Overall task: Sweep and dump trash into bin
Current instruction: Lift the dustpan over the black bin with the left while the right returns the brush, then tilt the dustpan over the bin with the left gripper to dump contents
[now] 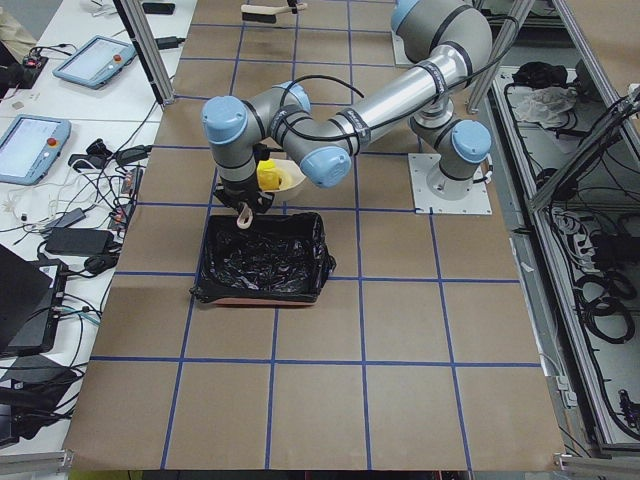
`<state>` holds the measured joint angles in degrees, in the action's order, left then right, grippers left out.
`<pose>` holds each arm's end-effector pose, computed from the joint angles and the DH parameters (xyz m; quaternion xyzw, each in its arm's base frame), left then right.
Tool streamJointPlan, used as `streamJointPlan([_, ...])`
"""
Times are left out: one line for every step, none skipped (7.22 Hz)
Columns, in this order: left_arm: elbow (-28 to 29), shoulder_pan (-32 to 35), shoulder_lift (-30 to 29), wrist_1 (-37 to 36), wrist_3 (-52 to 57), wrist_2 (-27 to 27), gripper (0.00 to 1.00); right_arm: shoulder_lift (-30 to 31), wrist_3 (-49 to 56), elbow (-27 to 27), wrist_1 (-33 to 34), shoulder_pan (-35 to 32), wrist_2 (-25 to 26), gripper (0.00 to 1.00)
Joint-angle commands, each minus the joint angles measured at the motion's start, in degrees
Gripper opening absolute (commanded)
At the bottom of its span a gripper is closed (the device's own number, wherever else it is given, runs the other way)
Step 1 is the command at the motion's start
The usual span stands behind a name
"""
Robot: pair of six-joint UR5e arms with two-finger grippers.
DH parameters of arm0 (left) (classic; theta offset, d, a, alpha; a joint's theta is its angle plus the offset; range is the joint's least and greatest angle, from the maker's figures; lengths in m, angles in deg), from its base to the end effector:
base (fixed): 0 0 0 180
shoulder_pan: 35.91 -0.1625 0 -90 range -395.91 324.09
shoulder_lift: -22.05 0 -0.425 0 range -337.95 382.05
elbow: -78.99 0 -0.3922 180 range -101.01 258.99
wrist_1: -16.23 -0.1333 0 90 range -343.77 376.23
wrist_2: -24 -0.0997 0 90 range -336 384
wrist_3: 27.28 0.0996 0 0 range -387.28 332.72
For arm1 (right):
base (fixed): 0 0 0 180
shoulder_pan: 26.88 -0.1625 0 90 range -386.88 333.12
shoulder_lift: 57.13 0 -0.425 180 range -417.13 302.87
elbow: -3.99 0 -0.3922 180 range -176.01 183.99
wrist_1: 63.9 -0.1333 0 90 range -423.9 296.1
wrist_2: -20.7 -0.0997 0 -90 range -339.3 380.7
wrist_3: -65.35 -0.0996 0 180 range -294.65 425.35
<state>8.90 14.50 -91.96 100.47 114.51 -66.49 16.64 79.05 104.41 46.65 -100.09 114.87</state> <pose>0.3228 -0.5982 0.4260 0.7781 0.6279 0.0044 0.0144 -0.0405 -0.5705 0.2853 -0.0250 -0.9976 -0.0609 0.0211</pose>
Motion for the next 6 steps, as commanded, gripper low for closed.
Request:
streamJointPlan([4.75, -4.43, -1.91, -0.31, 8.83, -0.74, 0.09, -0.29, 2.9, 1.01, 0.81, 1.57, 0.05, 0.0])
streamJointPlan([6.08, -5.31, -3.49, -1.09, 11.99, -0.74, 0.09, -0.82, 5.25, 0.92, 1.25, 2.01, 0.05, 0.0])
streamJointPlan([6.62, -5.41, -4.63, -4.41, 15.42, -0.74, 0.08, -1.69, 5.71, 0.92, 1.51, 2.63, 0.05, 0.0])
streamJointPlan([6.62, -5.84, -5.34, -5.14, 16.58, -1.35, 0.07, -2.14, 5.8, 1.01, 1.43, 3.5, 0.05, 0.0])
streamJointPlan([6.62, -6.8, -6.13, -7.32, 18.68, -1.27, 0.07, -2.92, 5.63, 1.01, 1.43, 3.95, 0.05, 0.0])
streamJointPlan([6.71, -7.16, -6.66, -8.82, 20.88, -1.27, 0.05, -3.37, 5.19, 0.92, 1.43, 3.95, 0.05, 0.0])
